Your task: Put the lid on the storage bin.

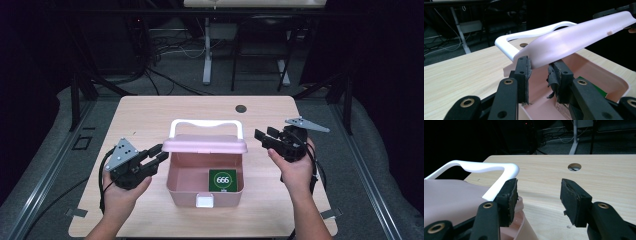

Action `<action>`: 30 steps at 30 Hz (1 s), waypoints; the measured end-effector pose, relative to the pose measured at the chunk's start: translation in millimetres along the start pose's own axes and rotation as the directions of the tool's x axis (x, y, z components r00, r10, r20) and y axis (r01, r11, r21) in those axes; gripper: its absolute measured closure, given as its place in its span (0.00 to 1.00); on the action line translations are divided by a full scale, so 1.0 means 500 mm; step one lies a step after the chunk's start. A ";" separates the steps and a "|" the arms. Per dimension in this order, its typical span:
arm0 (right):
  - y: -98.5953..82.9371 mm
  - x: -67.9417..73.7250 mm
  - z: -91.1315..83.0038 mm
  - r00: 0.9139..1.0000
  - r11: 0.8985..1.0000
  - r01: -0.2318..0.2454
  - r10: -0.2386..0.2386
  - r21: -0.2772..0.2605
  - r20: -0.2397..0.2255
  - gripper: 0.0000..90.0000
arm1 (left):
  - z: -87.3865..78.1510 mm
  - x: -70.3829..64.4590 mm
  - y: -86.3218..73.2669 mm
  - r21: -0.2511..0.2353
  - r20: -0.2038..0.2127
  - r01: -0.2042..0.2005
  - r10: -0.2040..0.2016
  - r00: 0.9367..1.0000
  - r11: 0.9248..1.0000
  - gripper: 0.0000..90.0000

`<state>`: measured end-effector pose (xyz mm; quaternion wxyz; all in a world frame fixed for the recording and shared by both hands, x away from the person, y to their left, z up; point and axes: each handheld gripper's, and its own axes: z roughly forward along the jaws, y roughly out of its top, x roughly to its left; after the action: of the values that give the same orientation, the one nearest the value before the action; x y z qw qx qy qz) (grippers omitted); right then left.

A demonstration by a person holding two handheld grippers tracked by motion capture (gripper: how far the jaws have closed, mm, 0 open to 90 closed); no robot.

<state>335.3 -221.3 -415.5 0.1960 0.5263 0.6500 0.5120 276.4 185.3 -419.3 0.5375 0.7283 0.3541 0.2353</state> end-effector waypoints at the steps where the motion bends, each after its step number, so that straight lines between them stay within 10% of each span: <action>1: 0.000 0.000 0.000 1.000 1.000 0.000 0.000 0.000 0.000 0.53 | -0.002 0.000 -0.001 0.006 0.001 -0.001 0.001 1.000 1.000 0.77; 30: -0.005 0.000 0.002 1.000 1.000 -0.005 0.005 -0.003 0.004 0.51 | -0.021 -0.015 -0.053 0.027 0.030 0.007 -0.008 1.000 1.000 0.76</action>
<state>335.1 -220.7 -418.3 0.1965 0.5286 0.6476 0.5124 256.8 190.5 -440.7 0.5338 0.7374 0.3519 0.2177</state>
